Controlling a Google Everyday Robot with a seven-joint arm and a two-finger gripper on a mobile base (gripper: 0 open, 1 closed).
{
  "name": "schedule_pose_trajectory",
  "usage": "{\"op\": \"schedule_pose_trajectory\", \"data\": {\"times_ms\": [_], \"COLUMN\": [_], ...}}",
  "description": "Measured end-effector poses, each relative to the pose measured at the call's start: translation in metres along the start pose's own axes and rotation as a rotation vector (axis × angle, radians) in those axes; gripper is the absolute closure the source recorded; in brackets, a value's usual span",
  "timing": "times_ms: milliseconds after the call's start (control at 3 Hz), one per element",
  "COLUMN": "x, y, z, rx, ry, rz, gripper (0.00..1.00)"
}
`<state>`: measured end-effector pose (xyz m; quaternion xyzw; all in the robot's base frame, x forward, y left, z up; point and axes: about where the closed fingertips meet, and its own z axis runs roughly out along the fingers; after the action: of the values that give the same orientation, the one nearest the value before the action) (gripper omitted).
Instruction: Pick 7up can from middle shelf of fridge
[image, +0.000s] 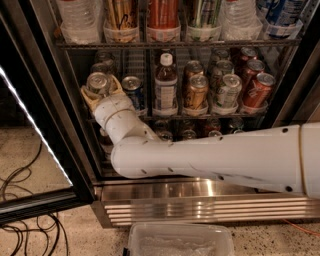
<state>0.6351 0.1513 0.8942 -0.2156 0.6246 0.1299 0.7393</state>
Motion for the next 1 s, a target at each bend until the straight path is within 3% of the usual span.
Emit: {"op": "schedule_pose_trajectory", "data": {"times_ms": [333, 1000], "x": [-0.010, -0.017], "y": [-0.013, -0.043], "z": [-0.012, -0.032], "rx": [-0.035, -0.147], "ry": [-0.073, -0.116], "rz": [0.079, 0.225], "gripper": [1.00, 1.00]}}
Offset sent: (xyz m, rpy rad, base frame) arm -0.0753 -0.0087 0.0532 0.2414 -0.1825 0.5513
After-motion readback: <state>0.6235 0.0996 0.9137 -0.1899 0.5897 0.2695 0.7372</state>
